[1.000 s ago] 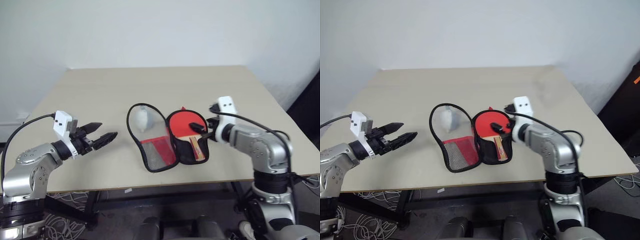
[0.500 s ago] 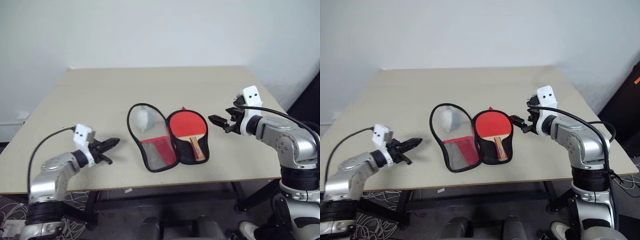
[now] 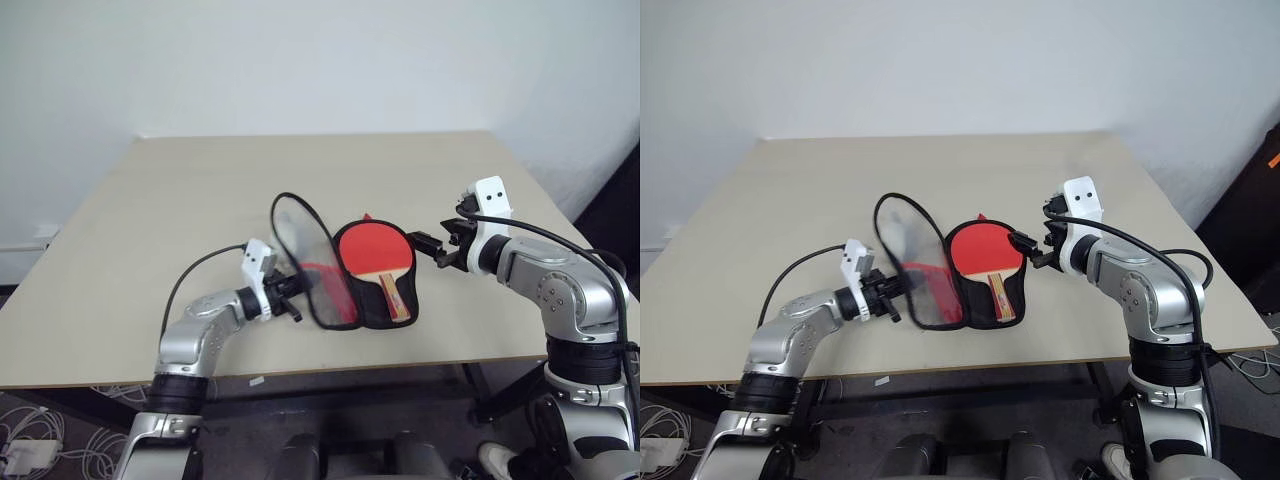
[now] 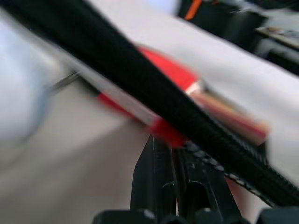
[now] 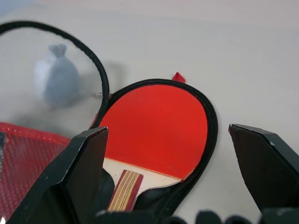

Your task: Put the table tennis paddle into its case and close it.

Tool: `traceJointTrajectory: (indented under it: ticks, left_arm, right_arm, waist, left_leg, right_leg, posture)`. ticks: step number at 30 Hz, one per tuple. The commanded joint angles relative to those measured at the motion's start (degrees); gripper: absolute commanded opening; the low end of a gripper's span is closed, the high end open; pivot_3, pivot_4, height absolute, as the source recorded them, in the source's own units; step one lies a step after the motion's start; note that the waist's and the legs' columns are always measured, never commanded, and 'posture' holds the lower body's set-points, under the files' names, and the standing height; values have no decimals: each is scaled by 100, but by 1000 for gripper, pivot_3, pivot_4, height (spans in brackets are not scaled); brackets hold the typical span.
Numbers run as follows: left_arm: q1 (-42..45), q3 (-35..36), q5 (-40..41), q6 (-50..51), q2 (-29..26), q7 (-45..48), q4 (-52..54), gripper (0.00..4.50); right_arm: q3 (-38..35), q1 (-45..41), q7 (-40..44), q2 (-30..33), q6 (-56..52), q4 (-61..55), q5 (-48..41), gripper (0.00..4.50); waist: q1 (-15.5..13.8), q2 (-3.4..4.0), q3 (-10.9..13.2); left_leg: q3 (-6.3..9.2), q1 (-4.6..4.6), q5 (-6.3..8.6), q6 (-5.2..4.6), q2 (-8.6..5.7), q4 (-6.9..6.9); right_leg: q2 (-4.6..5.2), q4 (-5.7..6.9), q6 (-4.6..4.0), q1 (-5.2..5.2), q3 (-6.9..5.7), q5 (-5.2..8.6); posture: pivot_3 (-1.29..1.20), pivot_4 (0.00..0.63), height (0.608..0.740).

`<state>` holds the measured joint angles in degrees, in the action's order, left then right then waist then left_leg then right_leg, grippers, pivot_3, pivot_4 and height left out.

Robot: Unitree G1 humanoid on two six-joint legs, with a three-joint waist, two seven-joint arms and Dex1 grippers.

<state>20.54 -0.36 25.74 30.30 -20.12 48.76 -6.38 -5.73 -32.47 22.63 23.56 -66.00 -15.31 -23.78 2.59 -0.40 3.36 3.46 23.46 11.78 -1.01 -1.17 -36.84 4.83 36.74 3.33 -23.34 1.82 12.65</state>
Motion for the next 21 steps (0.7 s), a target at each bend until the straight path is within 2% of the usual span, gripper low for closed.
traceJointTrajectory:
  ticks: [1,5,9,12,16,19,21]
  left_arm:
    - [357,-423,-82,-54,440,-92,77,38]
    - [603,-617,-254,-71,794,-257,-166,38]
    - [523,-721,-301,74,726,-212,-119,38]
    - [376,-707,-213,303,552,-136,19,38]
    - [194,-515,78,944,275,-127,253,38]
    - [90,-470,254,1387,160,-155,410,859]
    - [42,-445,359,1641,118,-135,502,1570]
  right_arm:
    - [-135,-87,-82,-71,81,-126,-85,4500]
    - [-281,-185,-223,-252,64,-26,-134,4500]
    - [-412,-229,-303,-198,95,41,-145,4500]
    - [-298,-169,-93,129,201,-36,-111,4500]
    - [45,42,814,1167,722,39,-24,4500]
    - [256,58,1303,1618,1059,140,-10,4500]
    - [308,11,1380,1697,1157,268,24,4500]
  waist:
    - [-5,0,0]
    - [-23,-2,-1]
    - [8,1,-2]
    - [8,2,-2]
    - [-8,2,-1]
    - [7,2,-1]
    - [9,1,-1]
  left_leg:
    - [0,0,0,0,0,0]
    - [1,0,0,-1,-3,-5]
    - [0,-1,1,-2,-1,-3]
    - [1,-1,1,-2,-1,-3]
    - [1,1,5,-8,-6,-9]
    - [0,1,6,-11,-5,-12]
    - [0,0,6,-11,-3,-11]
  right_leg:
    - [0,0,0,0,0,0]
    - [0,0,1,5,0,0]
    - [-3,2,1,1,3,0]
    - [-3,2,1,1,2,0]
    - [3,0,10,6,1,6]
    - [3,-2,36,9,1,23]
    - [1,-1,37,7,1,24]
  posture:
    - [0,0,740]
    - [0,0,740]
    - [0,0,740]
    - [0,0,740]
    - [0,0,740]
    - [0,0,740]
    - [0,0,740]
